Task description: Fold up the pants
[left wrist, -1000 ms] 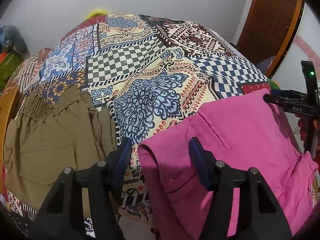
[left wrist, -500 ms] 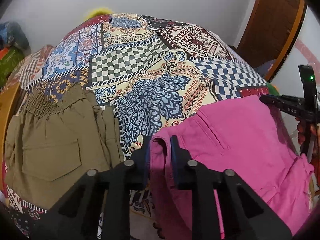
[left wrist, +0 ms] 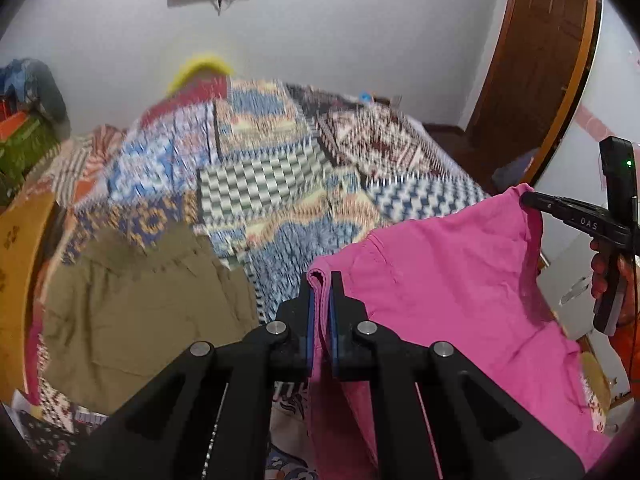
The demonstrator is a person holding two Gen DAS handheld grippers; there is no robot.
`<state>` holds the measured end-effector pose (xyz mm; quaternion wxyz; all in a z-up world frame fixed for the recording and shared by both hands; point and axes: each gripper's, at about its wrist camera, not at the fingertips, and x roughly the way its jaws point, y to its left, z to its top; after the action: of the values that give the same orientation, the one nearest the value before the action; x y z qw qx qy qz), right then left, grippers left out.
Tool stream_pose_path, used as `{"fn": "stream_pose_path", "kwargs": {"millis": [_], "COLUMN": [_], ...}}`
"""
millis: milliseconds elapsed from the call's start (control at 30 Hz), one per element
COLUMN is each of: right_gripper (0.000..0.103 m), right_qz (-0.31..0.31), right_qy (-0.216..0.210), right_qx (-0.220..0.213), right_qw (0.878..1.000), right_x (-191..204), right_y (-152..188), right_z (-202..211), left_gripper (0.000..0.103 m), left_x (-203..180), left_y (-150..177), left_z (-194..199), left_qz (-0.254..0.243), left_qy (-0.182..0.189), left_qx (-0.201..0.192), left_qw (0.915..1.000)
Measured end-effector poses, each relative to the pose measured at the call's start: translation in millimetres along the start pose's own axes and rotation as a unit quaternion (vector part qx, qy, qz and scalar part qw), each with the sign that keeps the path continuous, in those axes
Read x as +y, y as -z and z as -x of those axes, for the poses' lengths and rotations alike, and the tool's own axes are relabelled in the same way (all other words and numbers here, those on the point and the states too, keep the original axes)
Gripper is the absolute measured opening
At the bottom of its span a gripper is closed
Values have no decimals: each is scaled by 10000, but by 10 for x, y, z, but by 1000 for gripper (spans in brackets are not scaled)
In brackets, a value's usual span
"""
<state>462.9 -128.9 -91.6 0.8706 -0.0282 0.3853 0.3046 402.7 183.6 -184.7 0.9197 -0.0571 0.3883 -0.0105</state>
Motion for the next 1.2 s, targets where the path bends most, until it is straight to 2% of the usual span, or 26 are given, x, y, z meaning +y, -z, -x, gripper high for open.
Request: {"fn": "stream_pose_path", "kwargs": {"millis": [233,400,633,800,1200], "right_gripper": [4,4,4,4,4], "right_qz": [148,305,374,339,99], "right_qy": [-180,-231,-303,-313,-315], "right_qx": [-420,-545,-549,-509,-308], "right_qw": [9988,9978,9973,9976,9990], "right_x": [271,431,549,580,614], "right_y": [-161,-81,134,320,872], "right_z": [445,741,1074,1274,1593], "left_gripper": [6,6,6,6,6], "left_x": [30,-77,-312,-390,-446], "left_y": [-167,-118,125,365,944], "left_z": [554,870,1279,1537,1805], "left_qz": [-44,-219,-504,-525,-419], "left_qy": [17,24,91,119,235], "left_qx": [-415,-514,-517,-503,-271], "left_qw": [9991,9984,9974,9973,9985]}}
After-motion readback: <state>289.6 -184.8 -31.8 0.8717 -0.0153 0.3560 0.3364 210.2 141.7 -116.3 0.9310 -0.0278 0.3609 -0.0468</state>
